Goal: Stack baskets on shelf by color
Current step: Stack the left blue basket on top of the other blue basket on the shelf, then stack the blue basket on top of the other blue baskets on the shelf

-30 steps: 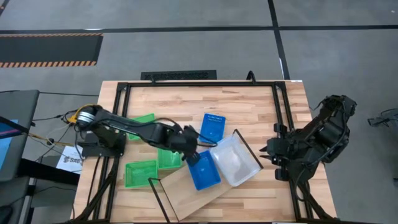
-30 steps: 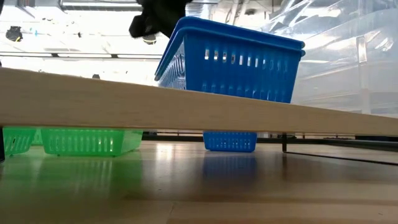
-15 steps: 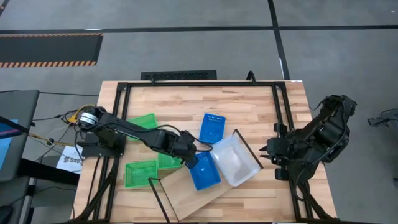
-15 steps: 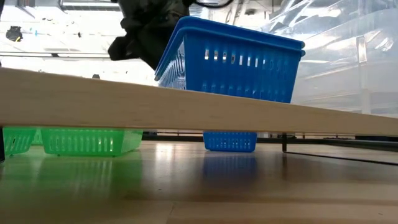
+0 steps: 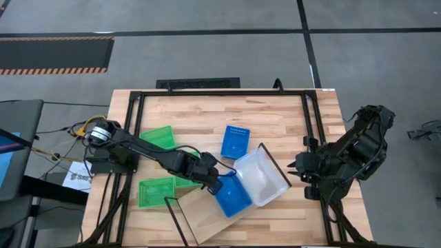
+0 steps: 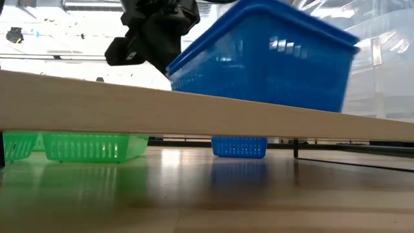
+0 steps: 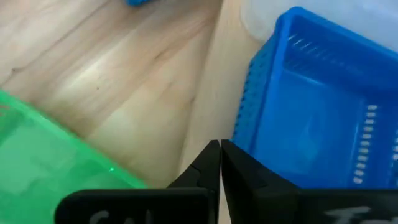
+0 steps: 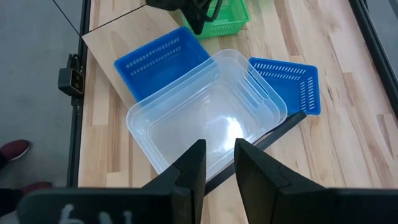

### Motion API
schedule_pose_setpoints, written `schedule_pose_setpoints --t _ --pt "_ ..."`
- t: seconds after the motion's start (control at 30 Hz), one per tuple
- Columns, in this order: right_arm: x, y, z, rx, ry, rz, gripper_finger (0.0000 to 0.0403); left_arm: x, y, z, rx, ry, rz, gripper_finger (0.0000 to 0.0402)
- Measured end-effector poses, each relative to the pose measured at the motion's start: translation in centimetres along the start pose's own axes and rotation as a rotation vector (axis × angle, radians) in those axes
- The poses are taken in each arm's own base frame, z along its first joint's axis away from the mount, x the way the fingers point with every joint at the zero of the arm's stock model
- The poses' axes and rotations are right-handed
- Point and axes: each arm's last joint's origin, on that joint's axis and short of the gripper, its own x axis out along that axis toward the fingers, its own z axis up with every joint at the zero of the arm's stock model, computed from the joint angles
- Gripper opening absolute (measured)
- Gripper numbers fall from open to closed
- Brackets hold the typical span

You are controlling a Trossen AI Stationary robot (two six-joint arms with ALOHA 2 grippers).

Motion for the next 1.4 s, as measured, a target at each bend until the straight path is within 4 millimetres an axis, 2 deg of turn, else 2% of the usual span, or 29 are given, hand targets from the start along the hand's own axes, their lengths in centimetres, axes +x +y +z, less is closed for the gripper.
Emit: schedule_pose_setpoints --t 0.23,0.33,0.43,0.57,0.73,0.87,1.1,1.3,1.4 --pt "0.0 0.0 0.0 0.002 -0.001 0.001 0.0106 -0.6 -0.1 0.1 -0.023 -0.013 -0.018 0.0" --pt "0.0 0.0 0.0 0.003 -0.002 0.002 0.0106 -1.7 -0.2 1.2 -0.057 -0.05 -0.043 0.0" --pt "0.0 0.0 0.0 0.002 -0.002 0.002 0.0106 -3.2 -0.2 2.9 -0.092 -0.158 -0.043 0.0006" --pt "0.0 0.0 0.0 -0.001 0.0 0.0 0.0106 -4.7 -0.3 5.7 -0.016 -0.244 -0.056 0.0042" --pt "0.0 0.0 0.0 -0.027 0.002 -0.002 0.0106 -5.1 0.6 8.5 0.148 -0.268 -0.032 0.0117" --pt "0.0 -0.1 -0.1 -0.034 0.01 -0.01 0.0106 -4.8 1.9 9.5 0.341 -0.214 0.012 0.0155" --pt "0.1 -0.3 0.0 -0.017 0.004 -0.034 0.0106 -3.8 3.0 9.9 0.628 -0.181 0.042 0.0153" --pt "0.4 -0.8 0.4 0.08 -0.007 -0.063 0.0106 -0.8 3.4 10.5 0.803 -0.204 0.02 0.0149" --pt "0.7 -1.2 0.7 0.107 -0.009 -0.078 0.0106 0.6 4.5 11.0 0.845 -0.177 0.052 0.0149"
